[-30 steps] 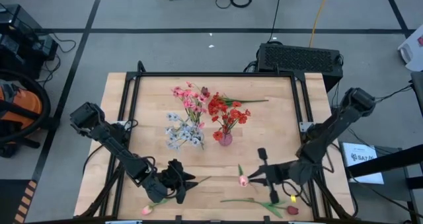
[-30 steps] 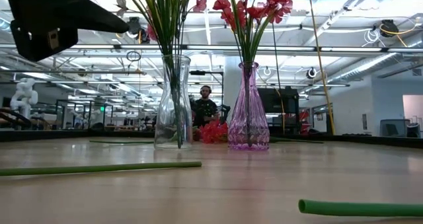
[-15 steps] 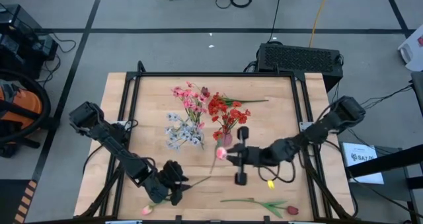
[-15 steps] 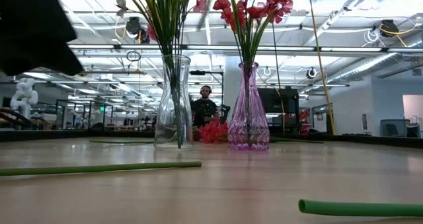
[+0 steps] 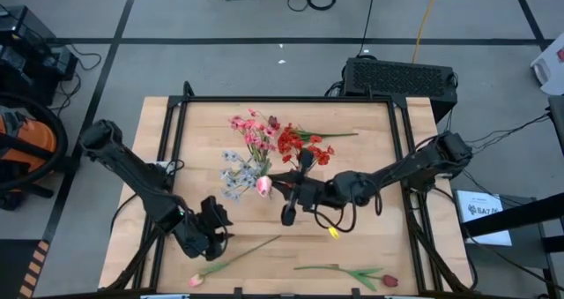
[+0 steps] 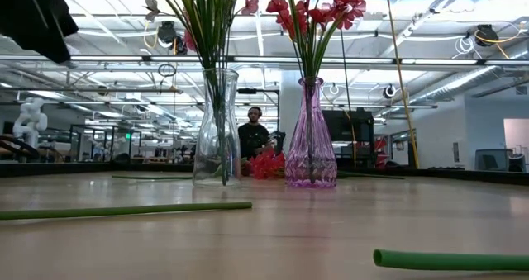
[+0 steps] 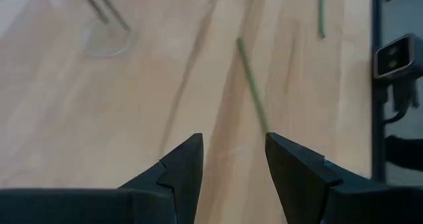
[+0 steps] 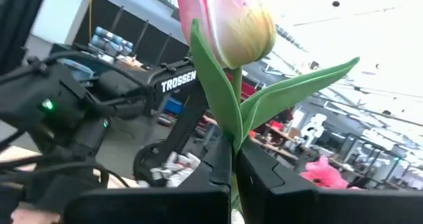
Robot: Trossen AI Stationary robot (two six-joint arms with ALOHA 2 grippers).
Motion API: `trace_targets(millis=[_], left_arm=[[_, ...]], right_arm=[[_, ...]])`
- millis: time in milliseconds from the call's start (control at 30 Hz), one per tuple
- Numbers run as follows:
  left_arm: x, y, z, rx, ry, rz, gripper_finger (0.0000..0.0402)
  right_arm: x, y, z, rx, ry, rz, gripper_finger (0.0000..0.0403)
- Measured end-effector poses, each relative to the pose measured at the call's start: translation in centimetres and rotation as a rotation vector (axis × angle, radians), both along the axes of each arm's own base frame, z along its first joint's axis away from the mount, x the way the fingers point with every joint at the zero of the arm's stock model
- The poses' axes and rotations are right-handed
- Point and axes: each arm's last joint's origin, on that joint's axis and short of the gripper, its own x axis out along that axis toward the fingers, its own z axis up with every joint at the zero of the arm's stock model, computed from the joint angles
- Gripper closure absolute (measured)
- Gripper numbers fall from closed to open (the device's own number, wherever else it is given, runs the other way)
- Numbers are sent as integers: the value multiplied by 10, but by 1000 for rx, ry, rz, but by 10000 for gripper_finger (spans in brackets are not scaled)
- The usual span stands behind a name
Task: Sort flowers into vase by color
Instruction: Put the top pink flower into the transparent vase
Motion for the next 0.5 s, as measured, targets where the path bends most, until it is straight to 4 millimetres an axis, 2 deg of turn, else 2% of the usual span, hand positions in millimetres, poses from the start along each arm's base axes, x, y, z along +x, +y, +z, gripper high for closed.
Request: trace_targets(millis=[133, 333, 500], left_arm=[[-7, 6, 8, 4, 6, -2, 231], [-11, 9, 12, -15, 24, -20, 231], [-13, 11, 11, -2, 46, -22, 231]], right_arm=[[2, -4, -4, -10, 41, -8, 402], [7, -2, -15, -7, 111, 69, 402], [21, 3, -41, 15, 158, 109, 402]])
